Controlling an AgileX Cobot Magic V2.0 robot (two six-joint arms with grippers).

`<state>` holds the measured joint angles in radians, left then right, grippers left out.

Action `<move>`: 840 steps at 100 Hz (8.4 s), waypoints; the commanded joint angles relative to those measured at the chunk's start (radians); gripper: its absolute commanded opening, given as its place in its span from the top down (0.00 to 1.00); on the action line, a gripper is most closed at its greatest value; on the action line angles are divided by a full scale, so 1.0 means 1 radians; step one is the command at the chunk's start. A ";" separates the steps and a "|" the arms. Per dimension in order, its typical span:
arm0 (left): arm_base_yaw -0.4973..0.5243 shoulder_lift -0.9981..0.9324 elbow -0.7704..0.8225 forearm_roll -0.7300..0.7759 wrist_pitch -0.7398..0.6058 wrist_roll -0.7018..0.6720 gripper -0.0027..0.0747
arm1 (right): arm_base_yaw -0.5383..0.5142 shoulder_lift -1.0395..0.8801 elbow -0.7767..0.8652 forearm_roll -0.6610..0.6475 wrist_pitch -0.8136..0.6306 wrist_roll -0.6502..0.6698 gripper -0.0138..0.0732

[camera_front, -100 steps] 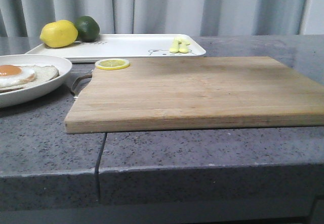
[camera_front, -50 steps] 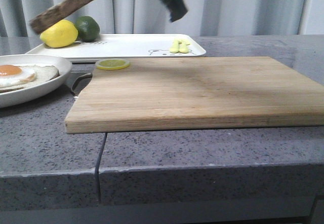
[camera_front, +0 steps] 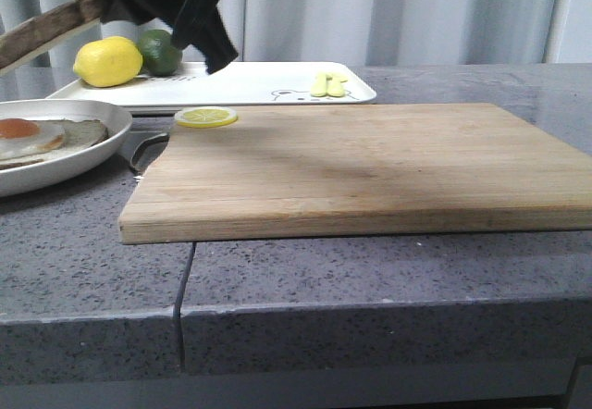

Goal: Place bread and move sandwich to tray

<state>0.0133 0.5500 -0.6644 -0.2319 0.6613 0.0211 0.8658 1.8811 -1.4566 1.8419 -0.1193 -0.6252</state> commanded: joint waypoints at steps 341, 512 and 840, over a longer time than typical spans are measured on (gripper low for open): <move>0.001 0.009 -0.035 -0.018 -0.072 0.003 0.52 | -0.141 -0.223 0.005 -0.422 -0.037 -0.105 0.26; 0.001 0.009 -0.035 -0.018 -0.072 0.003 0.52 | -0.737 -1.328 1.127 -1.432 -0.193 0.210 0.26; 0.149 0.654 -0.309 -0.016 0.088 -0.086 0.52 | -0.737 -1.428 1.158 -1.430 -0.155 0.193 0.26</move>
<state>0.1582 1.1947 -0.9370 -0.2301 0.7993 -0.0622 0.1374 0.4537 -0.2735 0.4251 -0.1925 -0.4264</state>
